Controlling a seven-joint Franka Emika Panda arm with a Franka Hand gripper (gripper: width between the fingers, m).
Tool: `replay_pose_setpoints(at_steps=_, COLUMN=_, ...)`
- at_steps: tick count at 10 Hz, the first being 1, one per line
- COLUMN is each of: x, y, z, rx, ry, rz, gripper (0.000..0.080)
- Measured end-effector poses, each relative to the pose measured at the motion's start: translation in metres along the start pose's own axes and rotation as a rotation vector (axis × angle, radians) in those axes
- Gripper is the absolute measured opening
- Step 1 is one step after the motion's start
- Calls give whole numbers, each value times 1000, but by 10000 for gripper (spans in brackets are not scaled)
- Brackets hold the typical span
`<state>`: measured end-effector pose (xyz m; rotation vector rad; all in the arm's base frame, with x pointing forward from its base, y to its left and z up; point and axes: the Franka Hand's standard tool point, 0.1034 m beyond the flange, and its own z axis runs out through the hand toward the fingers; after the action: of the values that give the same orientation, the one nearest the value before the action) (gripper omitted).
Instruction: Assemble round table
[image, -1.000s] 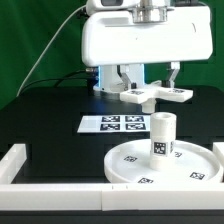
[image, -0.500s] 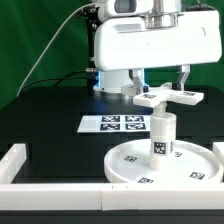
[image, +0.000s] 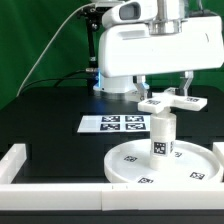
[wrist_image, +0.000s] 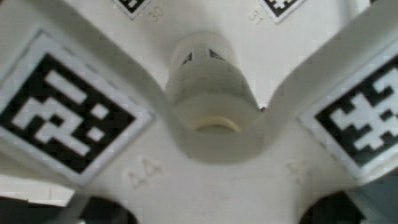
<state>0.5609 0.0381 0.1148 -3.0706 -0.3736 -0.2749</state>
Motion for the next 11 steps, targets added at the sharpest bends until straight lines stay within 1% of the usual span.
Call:
replay_pose_setpoints(at_steps=1, x=0, y=0, z=4, rx=-1, ry=1, rz=-1, gripper=448)
replay_pose_setpoints(at_steps=3, x=2, y=1, z=4, rx=-6, ry=20, rz=-1, gripper=448)
replay_pose_setpoints(at_steps=6, x=2, y=1, z=4, rx=-2, ry=23, rz=20, gripper=448)
replay_pose_setpoints(at_steps=7, x=2, y=1, z=4, rx=1, ry=23, rz=74, gripper=448)
replay_pose_setpoints(at_steps=9, x=2, y=1, z=5, rx=12, ry=26, rz=253, gripper=448)
replay_pose_setpoints(at_steps=11, x=2, y=2, z=6, rx=31, ry=42, rz=605, gripper=448)
